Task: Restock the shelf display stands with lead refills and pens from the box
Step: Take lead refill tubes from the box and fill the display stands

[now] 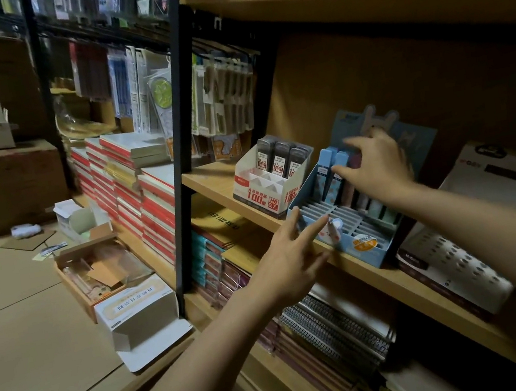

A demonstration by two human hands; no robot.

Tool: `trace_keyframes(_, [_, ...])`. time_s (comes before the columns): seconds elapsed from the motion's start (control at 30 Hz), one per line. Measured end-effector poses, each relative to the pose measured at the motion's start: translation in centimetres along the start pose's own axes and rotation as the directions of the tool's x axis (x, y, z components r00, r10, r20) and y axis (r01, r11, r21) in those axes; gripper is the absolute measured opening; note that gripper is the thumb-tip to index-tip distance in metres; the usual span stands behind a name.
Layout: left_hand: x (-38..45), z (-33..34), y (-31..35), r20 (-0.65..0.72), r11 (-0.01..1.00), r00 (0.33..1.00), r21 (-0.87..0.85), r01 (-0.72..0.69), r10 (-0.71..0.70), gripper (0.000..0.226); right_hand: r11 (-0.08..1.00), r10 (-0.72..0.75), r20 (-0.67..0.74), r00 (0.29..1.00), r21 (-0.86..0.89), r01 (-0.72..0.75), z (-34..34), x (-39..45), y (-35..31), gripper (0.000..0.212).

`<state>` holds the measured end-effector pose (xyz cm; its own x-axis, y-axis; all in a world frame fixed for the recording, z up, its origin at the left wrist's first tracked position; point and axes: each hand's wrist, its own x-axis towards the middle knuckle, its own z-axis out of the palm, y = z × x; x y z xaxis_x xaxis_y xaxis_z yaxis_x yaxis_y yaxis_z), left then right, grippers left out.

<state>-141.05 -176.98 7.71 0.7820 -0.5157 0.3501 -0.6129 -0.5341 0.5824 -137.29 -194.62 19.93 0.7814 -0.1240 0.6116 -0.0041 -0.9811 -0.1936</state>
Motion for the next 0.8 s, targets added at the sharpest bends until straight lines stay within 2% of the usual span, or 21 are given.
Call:
trace_keyframes(0.1, [-2.4, -0.8, 0.0, -0.090, 0.996, 0.995, -0.087, 0.025, -0.033, 0.055, 0.966, -0.041, -0.101, 0.994, 0.250, 0.065, -0.3, -4.5, -0.9, 0.043])
trace_keyframes(0.17, [-4.5, -1.0, -0.6, -0.111, 0.990, 0.989, -0.112, 0.087, -0.100, 0.040, 0.917, -0.137, -0.093, 0.986, 0.366, 0.162, 0.2, -8.6, -1.7, 0.033])
trace_keyframes(0.27, [-8.9, -0.8, -2.4, 0.056, 0.956, 0.964, -0.128, 0.265, -0.260, 0.021, 0.825, -0.324, 0.043, 0.945, 0.502, 0.260, 1.8, -14.8, -3.0, 0.021])
trace_keyframes(0.3, [-10.6, -0.6, -3.2, 0.136, 0.933, 0.937, -0.124, 0.339, -0.322, 0.018, 0.800, -0.409, 0.140, 0.902, 0.531, 0.281, 2.5, -16.6, -3.3, 0.017])
trace_keyframes(0.37, [-14.5, 0.4, -4.9, 0.243, 0.867, 0.862, -0.126, 0.482, -0.444, 0.011, 0.757, -0.585, 0.358, 0.728, 0.564, 0.330, 4.4, -19.8, -3.9, 0.011])
trace_keyframes(0.47, [-20.4, 3.2, -7.4, 0.247, 0.671, 0.681, -0.135, 0.729, -0.689, 0.004, 0.744, -0.668, 0.629, 0.396, 0.556, 0.372, 8.0, -23.7, -4.4, 0.016])
trace_keyframes(0.53, [-23.8, 6.0, -8.6, 0.215, 0.484, 0.523, -0.210, 0.849, -0.825, 0.004, 0.769, -0.620, 0.749, 0.235, 0.519, 0.373, 10.8, -26.1, -4.7, 0.032])
trace_keyframes(0.6, [-26.7, 9.3, -9.3, 0.149, 0.308, 0.360, -0.287, 0.907, -0.921, 0.012, 0.816, -0.541, 0.826, 0.155, 0.472, 0.334, 13.4, -28.7, -5.1, 0.047])
trace_keyframes(0.7, [-29.9, 14.2, -9.0, 0.087, 0.094, 0.136, -0.372, 0.924, -0.987, 0.033, 0.874, -0.462, 0.882, 0.093, 0.436, 0.213, 17.1, -33.0, -5.7, 0.064])
trace_keyframes(0.8, [-32.3, 18.4, -8.4, 0.071, -0.014, 0.002, -0.228, 0.974, -0.998, 0.058, 0.903, -0.412, 0.908, 0.083, 0.394, 0.174, 20.3, -37.2, -5.7, 0.073])
